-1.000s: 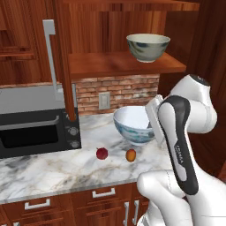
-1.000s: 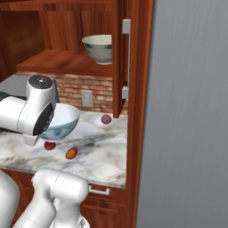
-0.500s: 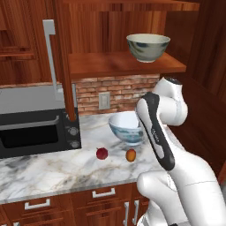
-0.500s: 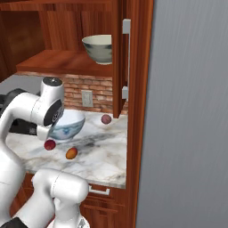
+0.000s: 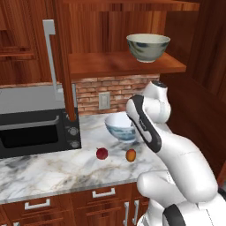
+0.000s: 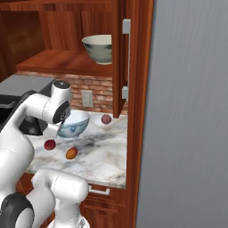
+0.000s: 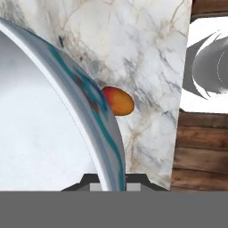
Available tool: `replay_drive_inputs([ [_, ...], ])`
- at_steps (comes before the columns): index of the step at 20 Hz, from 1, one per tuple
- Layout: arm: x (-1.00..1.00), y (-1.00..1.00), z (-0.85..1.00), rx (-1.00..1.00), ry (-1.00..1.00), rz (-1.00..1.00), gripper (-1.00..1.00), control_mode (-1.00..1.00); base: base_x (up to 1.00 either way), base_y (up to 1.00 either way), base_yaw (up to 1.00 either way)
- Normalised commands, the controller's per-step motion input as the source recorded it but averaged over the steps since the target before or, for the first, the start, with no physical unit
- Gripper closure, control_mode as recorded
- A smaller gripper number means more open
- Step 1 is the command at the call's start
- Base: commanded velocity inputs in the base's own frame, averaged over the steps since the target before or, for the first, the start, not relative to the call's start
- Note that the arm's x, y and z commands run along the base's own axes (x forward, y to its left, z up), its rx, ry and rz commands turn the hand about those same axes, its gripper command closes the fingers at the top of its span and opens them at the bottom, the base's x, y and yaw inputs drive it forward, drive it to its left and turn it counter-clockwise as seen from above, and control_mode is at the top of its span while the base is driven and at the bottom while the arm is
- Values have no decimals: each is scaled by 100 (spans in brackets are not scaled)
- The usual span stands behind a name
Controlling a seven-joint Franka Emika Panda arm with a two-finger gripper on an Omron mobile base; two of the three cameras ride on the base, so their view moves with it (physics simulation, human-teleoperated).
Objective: Pick both bowls and place them on the counter. Then place the mango in one bowl and place the pear in the other bowl.
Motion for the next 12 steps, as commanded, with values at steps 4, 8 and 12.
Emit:
replay_drive_inputs([
  [4, 48, 18, -42, 0, 0, 3, 100, -100, 0, 0, 0],
  [8, 51, 8, -20, 0, -1, 1, 100, -100, 0, 0, 0],
  [12, 35, 9, -29, 0, -2, 3, 100, -100, 0, 0, 0],
])
